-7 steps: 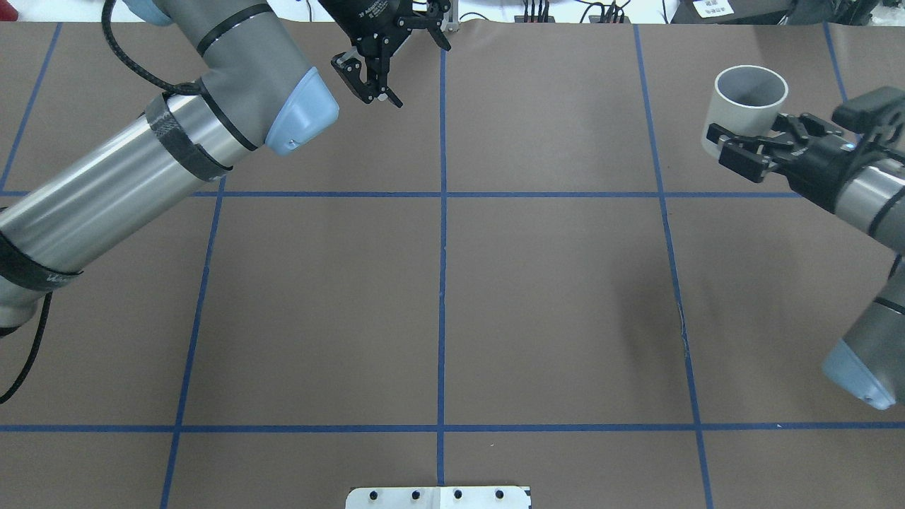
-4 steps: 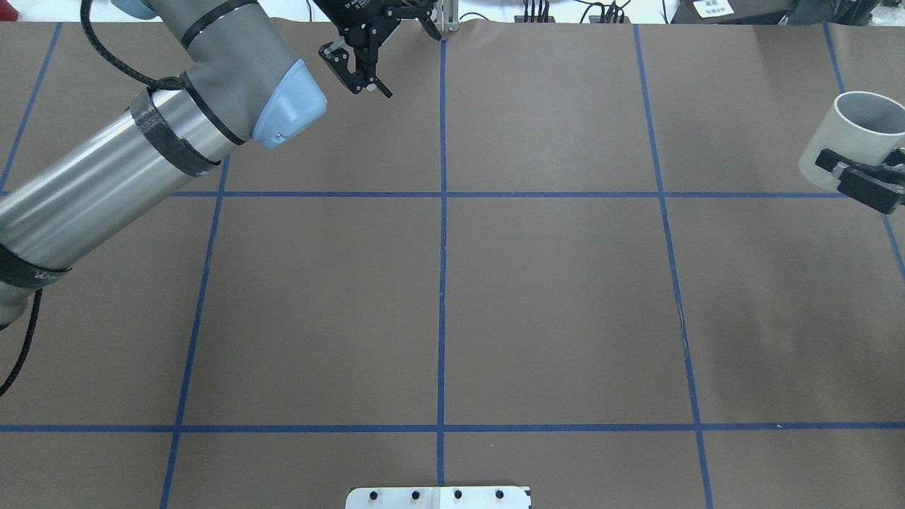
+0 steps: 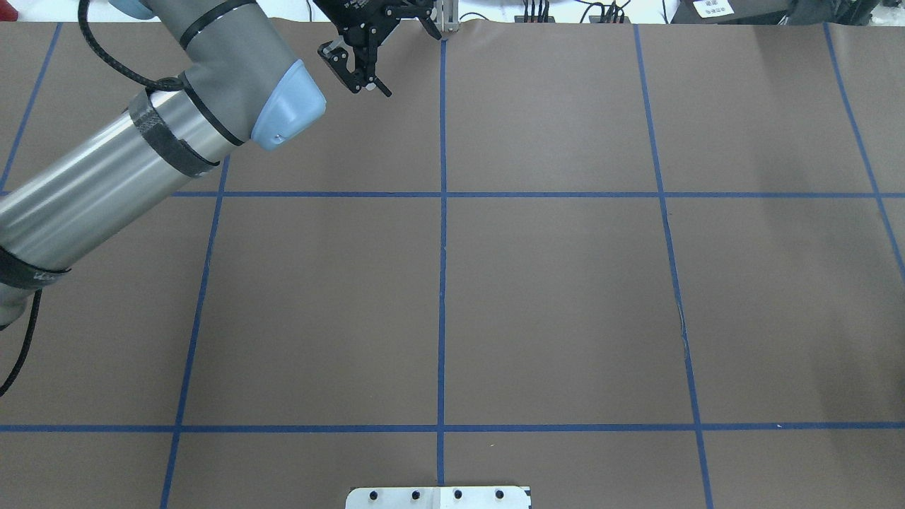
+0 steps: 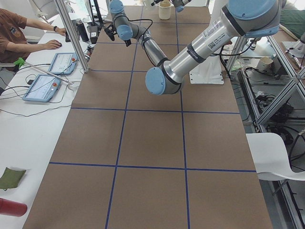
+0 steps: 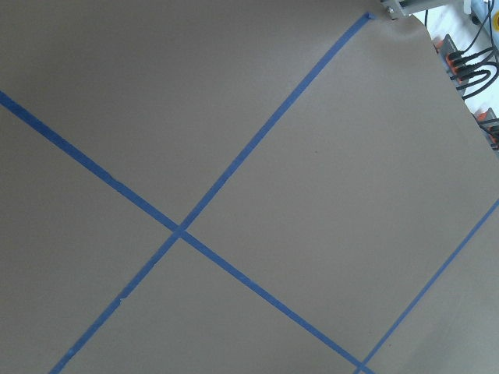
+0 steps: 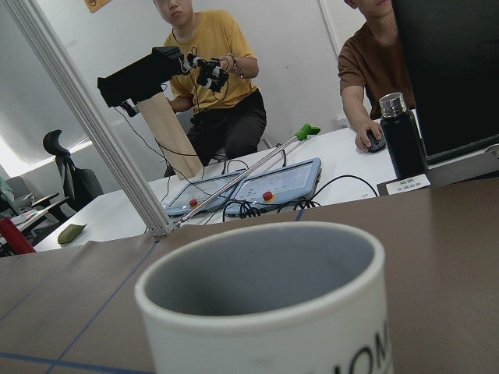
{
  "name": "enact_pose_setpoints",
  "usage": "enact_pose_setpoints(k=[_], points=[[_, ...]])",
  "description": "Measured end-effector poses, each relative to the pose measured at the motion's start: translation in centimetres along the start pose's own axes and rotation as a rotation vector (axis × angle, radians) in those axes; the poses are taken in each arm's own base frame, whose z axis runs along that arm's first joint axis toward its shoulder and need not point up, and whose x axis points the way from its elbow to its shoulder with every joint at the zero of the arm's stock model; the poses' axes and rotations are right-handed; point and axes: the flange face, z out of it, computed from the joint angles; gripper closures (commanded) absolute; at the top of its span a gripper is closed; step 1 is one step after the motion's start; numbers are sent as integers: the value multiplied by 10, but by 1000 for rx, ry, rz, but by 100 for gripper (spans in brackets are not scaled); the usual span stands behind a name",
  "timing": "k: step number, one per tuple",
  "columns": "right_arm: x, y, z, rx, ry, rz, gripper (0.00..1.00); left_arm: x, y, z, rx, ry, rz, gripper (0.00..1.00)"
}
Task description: Left arm hands cup to right arm to dump lemon
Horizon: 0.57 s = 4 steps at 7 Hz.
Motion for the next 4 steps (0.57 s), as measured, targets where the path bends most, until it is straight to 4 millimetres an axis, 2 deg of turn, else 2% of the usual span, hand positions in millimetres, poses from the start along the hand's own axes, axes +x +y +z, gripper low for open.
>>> enact_pose_setpoints(k=[2, 4], points=[[23, 15, -60, -18, -3, 45, 72, 0, 2, -2, 0, 5, 4, 0], [41, 28, -104, -14, 11, 84, 72, 1, 2, -3, 1, 6, 4, 0]])
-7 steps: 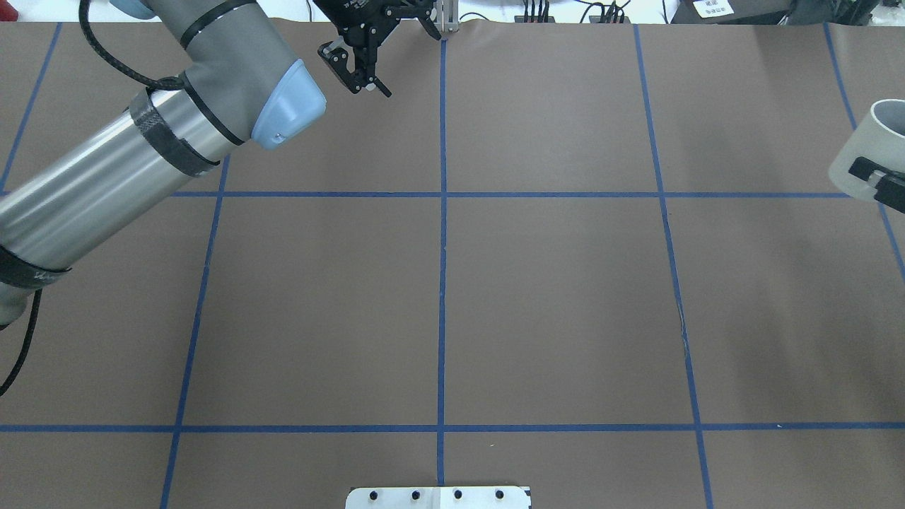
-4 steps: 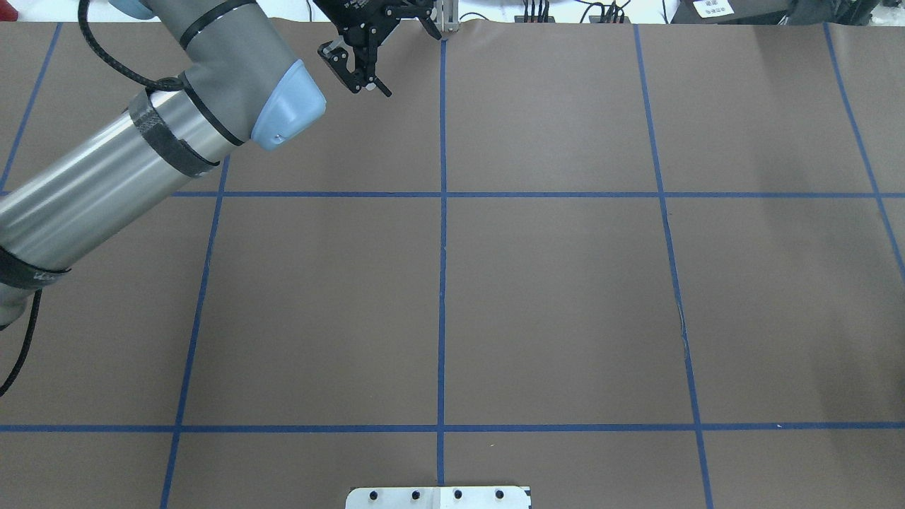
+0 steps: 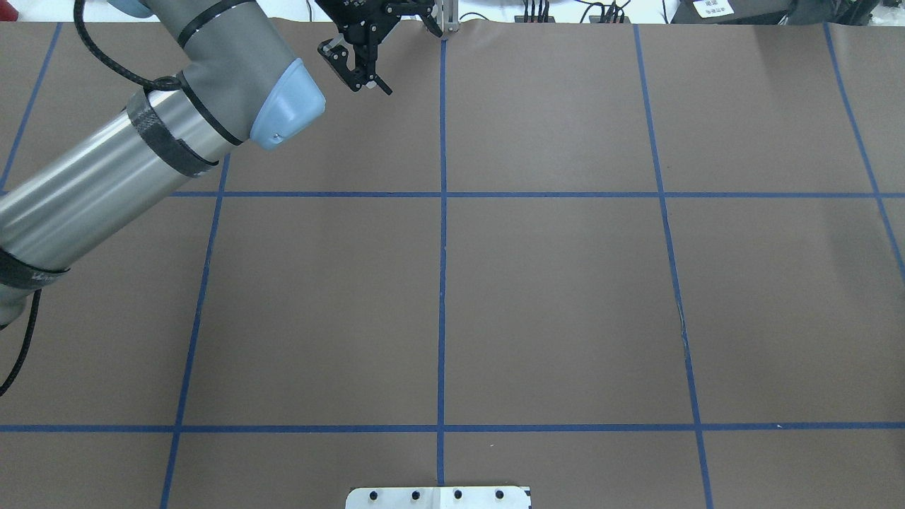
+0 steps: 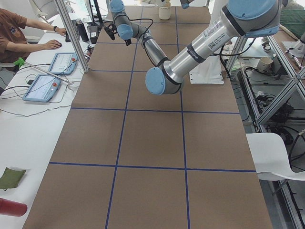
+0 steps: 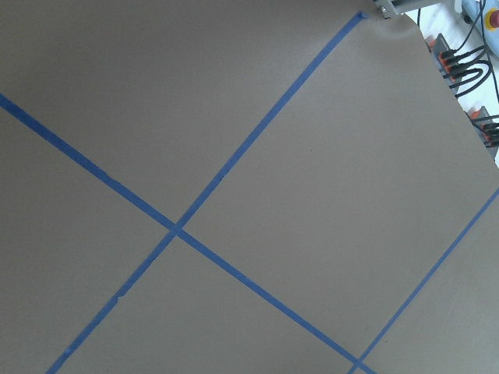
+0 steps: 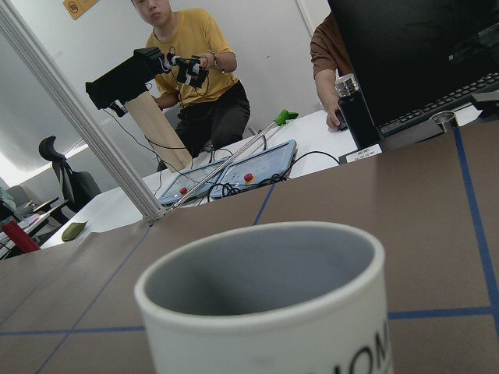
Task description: Left arm hands cup to right arm to dump lemon
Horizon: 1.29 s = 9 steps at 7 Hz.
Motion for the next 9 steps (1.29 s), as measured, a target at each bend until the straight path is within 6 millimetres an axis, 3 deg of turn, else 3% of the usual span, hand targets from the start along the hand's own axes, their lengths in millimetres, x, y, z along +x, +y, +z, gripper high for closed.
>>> enact_pose_setpoints(k=[2, 3, 6, 7, 9], points=[[8, 7, -25, 11, -18, 91, 72, 0, 1, -2, 13, 8, 21, 0], [10, 8, -37, 6, -20, 125, 72, -10, -2, -5, 25, 15, 72, 0], [9, 9, -58, 10, -28, 205, 72, -111, -44, -31, 85, 2, 363, 0], [9, 10, -61, 12, -36, 247, 72, -133, -52, -38, 104, -7, 446, 0], [10, 11, -63, 14, -36, 332, 72, -149, -56, -41, 122, -16, 523, 0]])
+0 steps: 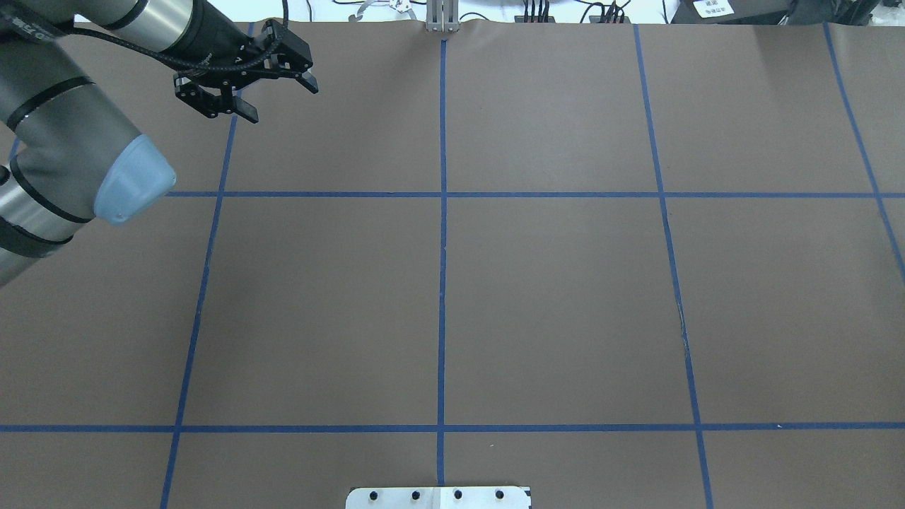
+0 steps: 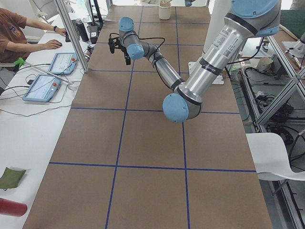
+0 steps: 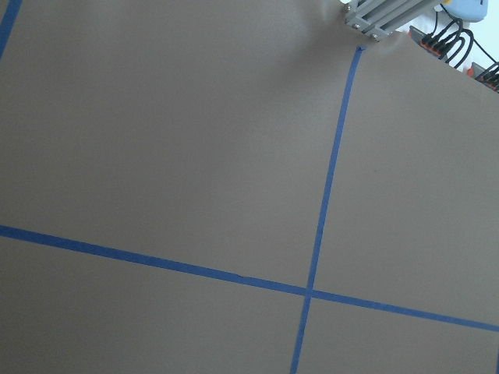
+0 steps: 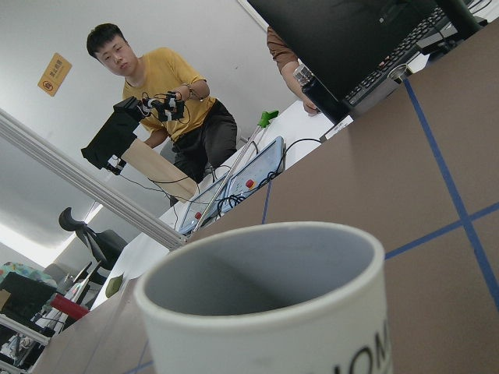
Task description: Left arm hands cup to right arm to dump lemon
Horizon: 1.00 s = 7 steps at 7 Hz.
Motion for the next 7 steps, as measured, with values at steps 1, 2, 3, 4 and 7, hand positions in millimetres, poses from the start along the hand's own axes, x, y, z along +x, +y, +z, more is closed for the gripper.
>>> enact_pose_setpoints(k=[1, 2, 3, 4, 7], points=[[1, 0, 0, 2, 1, 55, 72, -1, 1, 0, 8, -2, 12, 0], [4, 0, -1, 6, 6, 108, 72, -1, 1, 0, 12, -3, 17, 0], [6, -1, -1, 12, 9, 160, 72, -1, 2, 1, 12, -4, 18, 0], [7, -3, 0, 22, 7, 195, 72, -1, 3, 1, 12, -5, 19, 0], [10, -7, -7, 70, -79, 380, 73, -1, 3, 3, 10, -7, 19, 0]])
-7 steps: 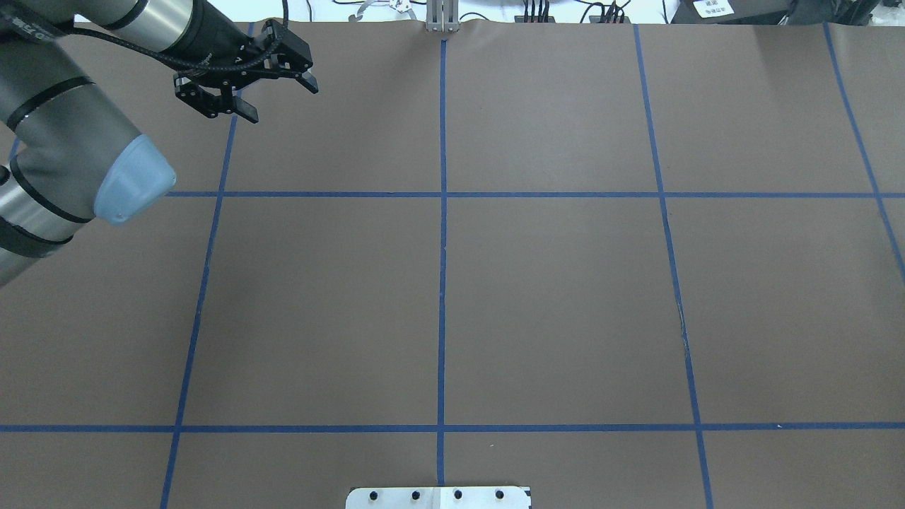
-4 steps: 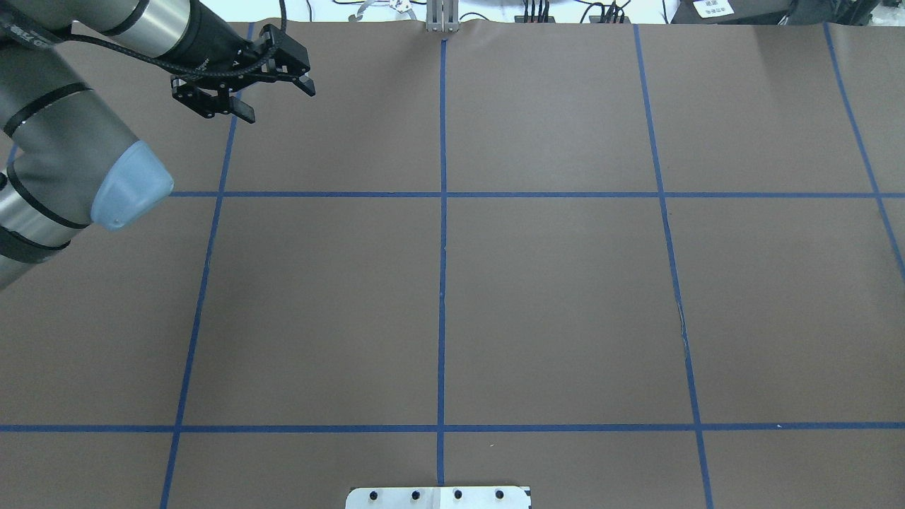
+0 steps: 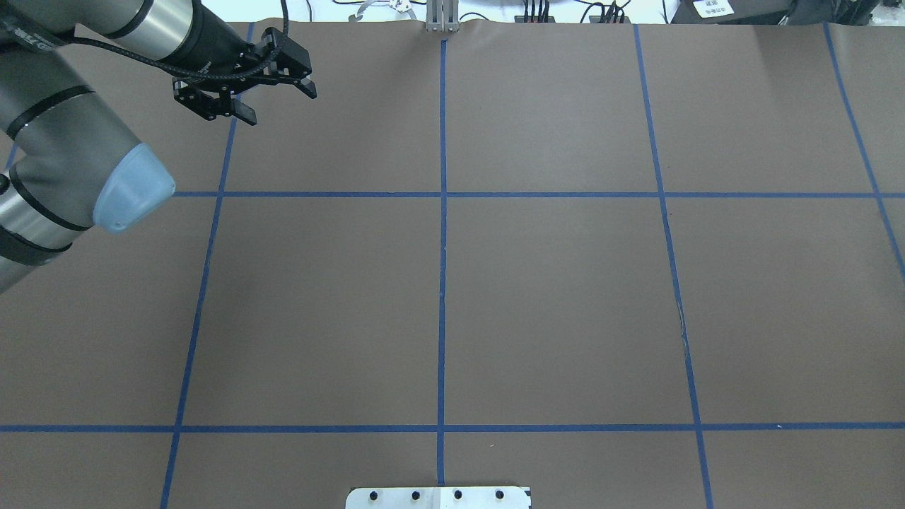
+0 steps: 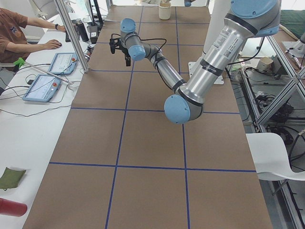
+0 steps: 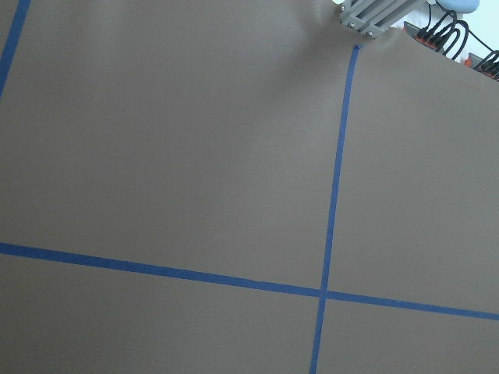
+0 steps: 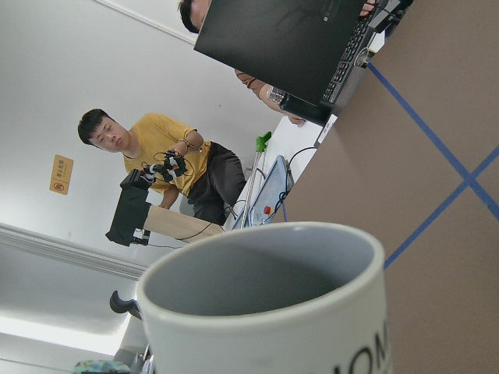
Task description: Left arm hands cup to right arm to dump lemon
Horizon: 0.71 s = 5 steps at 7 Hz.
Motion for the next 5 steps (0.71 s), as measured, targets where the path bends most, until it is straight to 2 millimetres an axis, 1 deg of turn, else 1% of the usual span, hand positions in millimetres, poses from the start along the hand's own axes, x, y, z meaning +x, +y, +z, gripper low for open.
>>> enact_pose_setpoints(k=[3, 5], points=[[11, -2, -11, 18, -21, 156, 73, 0, 0, 1, -1, -4, -3, 0], [14, -5, -14, 47, -29, 269, 73, -2, -2, 1, -4, -19, -14, 0]])
